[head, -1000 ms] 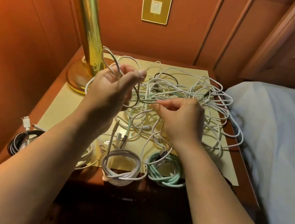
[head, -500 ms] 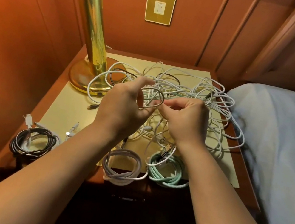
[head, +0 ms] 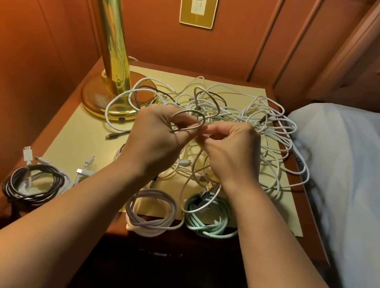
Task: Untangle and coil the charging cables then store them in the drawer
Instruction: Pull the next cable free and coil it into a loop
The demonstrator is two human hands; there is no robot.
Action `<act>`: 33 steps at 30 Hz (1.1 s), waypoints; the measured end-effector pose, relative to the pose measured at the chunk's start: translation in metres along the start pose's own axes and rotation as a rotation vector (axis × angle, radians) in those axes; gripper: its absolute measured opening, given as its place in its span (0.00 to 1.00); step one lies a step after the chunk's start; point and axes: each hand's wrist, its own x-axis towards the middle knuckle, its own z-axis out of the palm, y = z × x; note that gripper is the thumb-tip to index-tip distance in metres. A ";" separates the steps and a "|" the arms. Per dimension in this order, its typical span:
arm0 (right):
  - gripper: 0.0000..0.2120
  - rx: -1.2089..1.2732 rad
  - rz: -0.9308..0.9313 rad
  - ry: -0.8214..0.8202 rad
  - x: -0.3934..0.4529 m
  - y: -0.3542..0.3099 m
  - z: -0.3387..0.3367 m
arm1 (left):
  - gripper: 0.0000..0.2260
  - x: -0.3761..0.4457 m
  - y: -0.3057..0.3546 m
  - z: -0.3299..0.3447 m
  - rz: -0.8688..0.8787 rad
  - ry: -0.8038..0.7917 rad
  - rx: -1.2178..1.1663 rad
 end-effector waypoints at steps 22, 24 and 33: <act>0.05 -0.110 0.171 -0.002 0.001 0.001 0.003 | 0.21 0.000 0.004 -0.009 -0.208 -0.075 -0.026; 0.02 -0.120 0.175 -0.002 0.002 0.001 0.002 | 0.20 -0.001 0.002 -0.005 -0.194 -0.101 0.059; 0.06 -0.049 0.153 0.024 0.003 0.003 0.002 | 0.08 0.001 0.013 -0.009 -0.270 -0.447 -0.123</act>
